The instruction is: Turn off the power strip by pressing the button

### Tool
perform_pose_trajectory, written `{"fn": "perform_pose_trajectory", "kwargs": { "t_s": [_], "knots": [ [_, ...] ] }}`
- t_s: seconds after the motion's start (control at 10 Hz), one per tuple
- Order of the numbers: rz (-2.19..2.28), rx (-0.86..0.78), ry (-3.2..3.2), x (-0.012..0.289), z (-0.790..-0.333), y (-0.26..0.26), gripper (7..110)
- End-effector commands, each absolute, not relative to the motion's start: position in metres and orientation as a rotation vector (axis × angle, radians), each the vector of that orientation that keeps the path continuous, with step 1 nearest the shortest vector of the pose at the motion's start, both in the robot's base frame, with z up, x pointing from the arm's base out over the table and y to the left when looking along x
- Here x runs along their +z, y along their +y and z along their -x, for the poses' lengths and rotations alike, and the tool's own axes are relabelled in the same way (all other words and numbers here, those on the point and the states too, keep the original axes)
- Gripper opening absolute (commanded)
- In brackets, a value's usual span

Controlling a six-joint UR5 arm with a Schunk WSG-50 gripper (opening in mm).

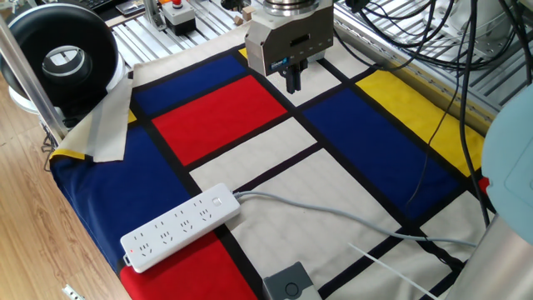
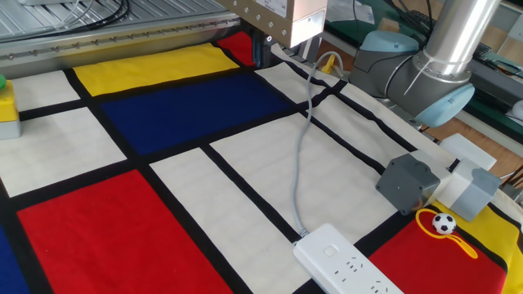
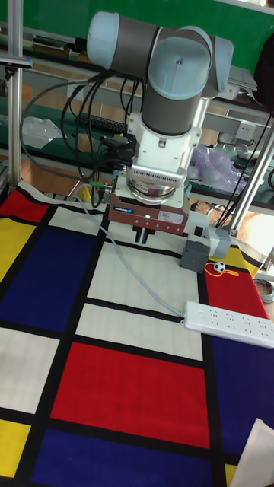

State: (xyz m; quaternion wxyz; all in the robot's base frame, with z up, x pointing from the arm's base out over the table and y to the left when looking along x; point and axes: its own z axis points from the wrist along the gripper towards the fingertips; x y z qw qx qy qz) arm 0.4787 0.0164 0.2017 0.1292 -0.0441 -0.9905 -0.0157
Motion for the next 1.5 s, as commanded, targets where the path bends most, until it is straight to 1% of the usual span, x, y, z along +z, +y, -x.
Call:
{"fn": "perform_pose_trajectory", "kwargs": {
  "t_s": [0.0,0.4,1.2,1.4],
  "knots": [
    [0.129,-0.059,-2.882,0.202,-0.479,0.019,7],
    [0.122,-0.047,-2.886,0.199,-0.479,0.020,7],
    [0.113,-0.090,-2.884,0.168,-0.459,0.071,7],
    [0.040,-0.097,-2.887,0.171,-0.462,0.065,7]
  ]
}}
